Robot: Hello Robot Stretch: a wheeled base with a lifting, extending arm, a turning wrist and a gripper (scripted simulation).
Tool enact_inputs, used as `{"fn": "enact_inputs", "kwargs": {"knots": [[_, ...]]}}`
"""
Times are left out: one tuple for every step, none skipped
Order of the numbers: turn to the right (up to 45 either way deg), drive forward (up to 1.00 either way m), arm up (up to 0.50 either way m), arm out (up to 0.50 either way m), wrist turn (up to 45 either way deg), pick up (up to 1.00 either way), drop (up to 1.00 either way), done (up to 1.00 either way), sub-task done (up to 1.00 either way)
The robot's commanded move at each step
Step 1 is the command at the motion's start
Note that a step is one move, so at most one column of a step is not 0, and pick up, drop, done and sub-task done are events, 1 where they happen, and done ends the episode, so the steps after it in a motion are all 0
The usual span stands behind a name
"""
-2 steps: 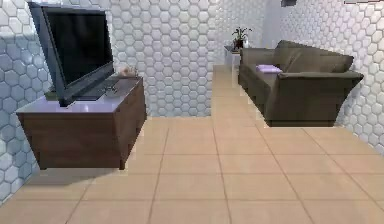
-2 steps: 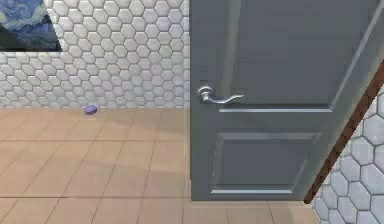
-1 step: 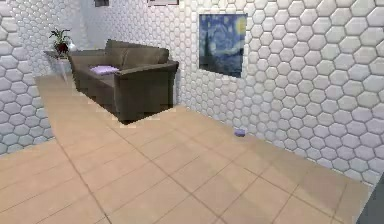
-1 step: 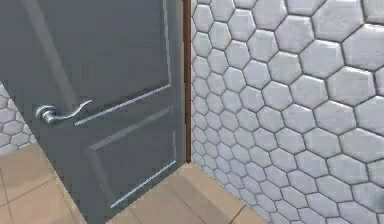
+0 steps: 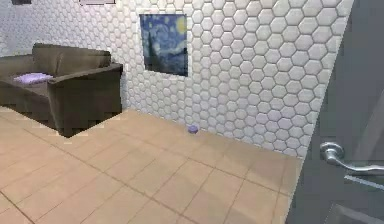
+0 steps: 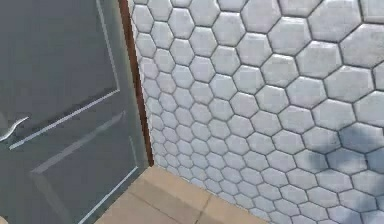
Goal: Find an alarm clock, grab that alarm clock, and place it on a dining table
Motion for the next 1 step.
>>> {"fn": "enact_inputs", "kwargs": {"knots": [[0.0,0.7,0.0,0.0,0.0,0.0,0.0,0.0,0.0]]}}
